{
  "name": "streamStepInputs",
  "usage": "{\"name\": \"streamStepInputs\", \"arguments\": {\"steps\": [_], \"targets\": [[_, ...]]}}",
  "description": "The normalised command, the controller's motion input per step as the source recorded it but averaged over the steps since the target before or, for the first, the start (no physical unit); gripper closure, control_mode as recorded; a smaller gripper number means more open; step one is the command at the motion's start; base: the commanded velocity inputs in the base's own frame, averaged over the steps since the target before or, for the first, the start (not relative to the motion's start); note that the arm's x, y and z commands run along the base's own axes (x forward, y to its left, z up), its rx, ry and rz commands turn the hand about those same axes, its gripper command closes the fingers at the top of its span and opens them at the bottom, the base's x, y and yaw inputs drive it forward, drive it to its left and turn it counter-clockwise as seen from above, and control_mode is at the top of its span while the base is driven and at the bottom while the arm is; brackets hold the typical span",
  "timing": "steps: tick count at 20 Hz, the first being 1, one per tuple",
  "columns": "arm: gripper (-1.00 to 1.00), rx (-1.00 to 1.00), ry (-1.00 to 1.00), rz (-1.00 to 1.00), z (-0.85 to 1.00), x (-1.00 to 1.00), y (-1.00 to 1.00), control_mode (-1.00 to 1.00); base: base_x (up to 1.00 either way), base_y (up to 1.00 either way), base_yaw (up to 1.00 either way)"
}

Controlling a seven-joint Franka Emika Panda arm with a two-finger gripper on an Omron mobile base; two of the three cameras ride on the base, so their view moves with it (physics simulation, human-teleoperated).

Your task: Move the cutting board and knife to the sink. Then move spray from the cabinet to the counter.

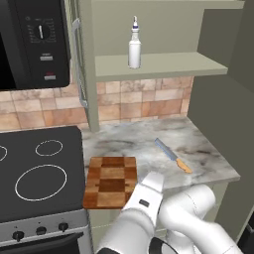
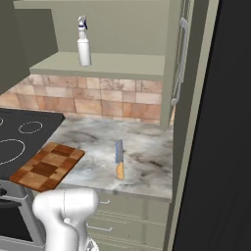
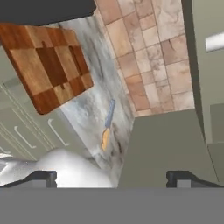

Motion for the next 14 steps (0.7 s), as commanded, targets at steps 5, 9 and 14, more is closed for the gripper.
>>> {"name": "streamStepInputs", "arguments": {"steps": [5,9,14], "targets": [[-1.00,-0.18,-0.14,0.00,-0.46,0.17,-0.07,-1.00,0.00,0.00,0.00],[-1.00,-0.15,-0.07,0.00,-0.50,0.15,-0.09,-1.00,0.00,0.00,0.00],[-1.00,-0.09,-0.02,0.00,-0.41,0.14,-0.13,-1.00,0.00,0.00,0.00]]}}
